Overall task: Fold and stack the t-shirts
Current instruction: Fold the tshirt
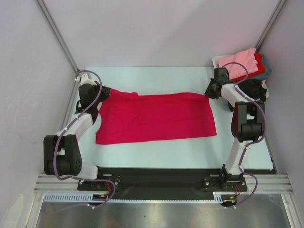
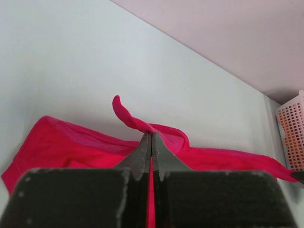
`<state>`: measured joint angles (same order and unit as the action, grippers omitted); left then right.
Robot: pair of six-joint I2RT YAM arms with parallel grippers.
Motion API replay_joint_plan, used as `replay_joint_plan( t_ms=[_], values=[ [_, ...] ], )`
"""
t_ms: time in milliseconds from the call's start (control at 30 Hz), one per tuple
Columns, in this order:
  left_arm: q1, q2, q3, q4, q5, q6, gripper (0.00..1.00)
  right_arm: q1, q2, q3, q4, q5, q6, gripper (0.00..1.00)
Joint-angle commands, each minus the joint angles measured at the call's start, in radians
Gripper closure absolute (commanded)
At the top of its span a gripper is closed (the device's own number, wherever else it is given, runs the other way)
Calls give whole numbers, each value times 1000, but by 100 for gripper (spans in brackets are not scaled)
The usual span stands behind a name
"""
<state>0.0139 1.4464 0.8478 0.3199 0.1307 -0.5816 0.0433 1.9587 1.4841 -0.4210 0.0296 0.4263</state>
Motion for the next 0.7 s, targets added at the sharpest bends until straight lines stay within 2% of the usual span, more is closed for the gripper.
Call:
replay_joint_plan(
  t_ms=[0, 400, 667],
  values=[
    [-5, -67, -27, 1, -49, 54, 100, -3, -73, -28, 45, 20, 20, 100],
    [-6, -188, -133, -34, -109, 77, 100, -11, -153, -160, 100, 33, 45, 100],
    [-6, -300, -230, -54, -154, 26, 100, -10, -188, -229, 131, 50, 52, 100]
  ],
)
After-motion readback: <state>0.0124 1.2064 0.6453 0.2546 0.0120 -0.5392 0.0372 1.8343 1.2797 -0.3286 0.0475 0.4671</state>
